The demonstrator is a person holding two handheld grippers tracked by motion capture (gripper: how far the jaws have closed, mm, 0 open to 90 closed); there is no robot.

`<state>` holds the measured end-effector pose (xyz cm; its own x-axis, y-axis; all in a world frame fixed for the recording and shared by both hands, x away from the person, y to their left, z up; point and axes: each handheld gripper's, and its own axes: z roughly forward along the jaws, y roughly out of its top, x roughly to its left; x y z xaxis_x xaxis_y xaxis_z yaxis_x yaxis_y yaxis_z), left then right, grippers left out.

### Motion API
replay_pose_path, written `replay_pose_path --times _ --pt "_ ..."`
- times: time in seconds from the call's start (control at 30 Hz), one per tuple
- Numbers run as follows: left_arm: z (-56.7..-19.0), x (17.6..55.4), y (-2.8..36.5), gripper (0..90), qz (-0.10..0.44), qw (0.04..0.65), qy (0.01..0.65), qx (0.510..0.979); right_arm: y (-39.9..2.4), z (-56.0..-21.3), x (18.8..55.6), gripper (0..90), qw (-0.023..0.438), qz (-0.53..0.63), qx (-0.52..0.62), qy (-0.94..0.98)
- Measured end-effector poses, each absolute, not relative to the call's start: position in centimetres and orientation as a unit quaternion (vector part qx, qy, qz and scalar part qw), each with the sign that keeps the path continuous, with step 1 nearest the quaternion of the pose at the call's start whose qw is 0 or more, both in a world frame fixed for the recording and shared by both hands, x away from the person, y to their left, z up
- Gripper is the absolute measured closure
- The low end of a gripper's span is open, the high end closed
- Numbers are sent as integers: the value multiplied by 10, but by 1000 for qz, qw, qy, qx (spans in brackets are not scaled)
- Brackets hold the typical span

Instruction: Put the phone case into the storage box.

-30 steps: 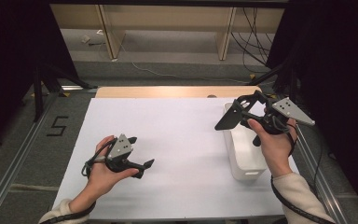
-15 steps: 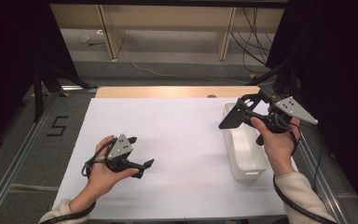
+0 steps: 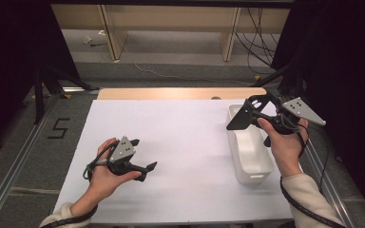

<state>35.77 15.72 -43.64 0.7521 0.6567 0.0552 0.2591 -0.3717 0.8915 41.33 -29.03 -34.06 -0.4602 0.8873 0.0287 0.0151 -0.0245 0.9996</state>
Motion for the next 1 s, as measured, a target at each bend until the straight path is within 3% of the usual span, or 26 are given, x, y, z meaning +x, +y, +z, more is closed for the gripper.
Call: replay_pose_path --times 1.0 --pt "-436 358 157 19 206 482 287 802 -296 -344 420 150 365 597 388 599"
